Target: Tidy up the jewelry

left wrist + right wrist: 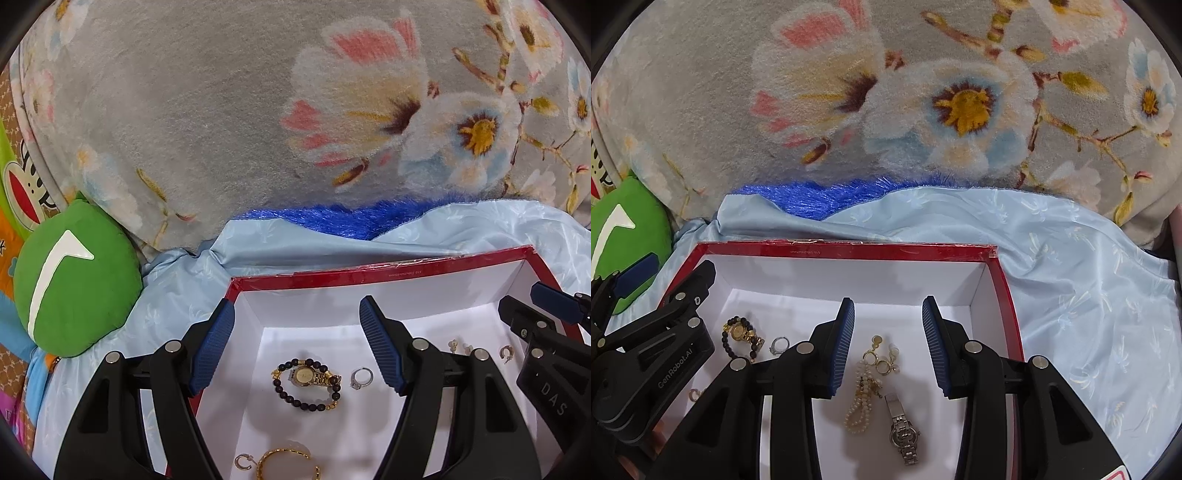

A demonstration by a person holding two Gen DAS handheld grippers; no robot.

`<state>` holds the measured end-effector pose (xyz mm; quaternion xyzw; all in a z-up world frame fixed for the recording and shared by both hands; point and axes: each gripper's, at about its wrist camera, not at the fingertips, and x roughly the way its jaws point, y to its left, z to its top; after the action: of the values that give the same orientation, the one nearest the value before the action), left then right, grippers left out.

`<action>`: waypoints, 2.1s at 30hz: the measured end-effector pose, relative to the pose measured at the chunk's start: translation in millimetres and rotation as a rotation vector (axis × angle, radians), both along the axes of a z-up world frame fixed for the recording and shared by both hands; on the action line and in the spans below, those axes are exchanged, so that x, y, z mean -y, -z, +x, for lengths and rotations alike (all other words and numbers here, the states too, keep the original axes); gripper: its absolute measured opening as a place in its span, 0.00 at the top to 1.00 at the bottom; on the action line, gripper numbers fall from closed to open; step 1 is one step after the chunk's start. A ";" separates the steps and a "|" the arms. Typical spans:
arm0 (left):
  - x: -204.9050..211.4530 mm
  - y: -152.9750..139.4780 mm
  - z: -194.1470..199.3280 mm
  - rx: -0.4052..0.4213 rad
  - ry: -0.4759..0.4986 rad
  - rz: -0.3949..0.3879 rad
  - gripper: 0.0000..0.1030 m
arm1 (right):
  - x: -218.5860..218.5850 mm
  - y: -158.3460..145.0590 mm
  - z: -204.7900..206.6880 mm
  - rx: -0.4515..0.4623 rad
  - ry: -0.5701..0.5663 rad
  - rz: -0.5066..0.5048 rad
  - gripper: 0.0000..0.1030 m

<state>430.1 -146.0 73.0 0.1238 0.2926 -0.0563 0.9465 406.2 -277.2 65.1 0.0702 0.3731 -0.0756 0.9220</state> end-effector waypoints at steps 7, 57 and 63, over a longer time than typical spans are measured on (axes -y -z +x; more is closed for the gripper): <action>-5.1 -2.7 -3.9 -0.014 0.010 -0.019 0.33 | -2.4 -2.7 -3.3 0.007 0.002 -0.013 0.54; -64.0 1.0 -116.2 -0.154 -0.036 -0.005 0.17 | -37.3 -6.6 -136.9 -0.024 0.080 -0.088 0.30; -62.3 -4.8 -123.3 -0.136 -0.027 -0.001 0.13 | -42.7 -7.6 -138.9 -0.021 0.069 -0.096 0.28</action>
<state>306.8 -83.7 77.8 0.1154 0.3578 -0.0520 0.9252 267.3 -234.6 72.7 0.0379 0.3759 -0.1261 0.9172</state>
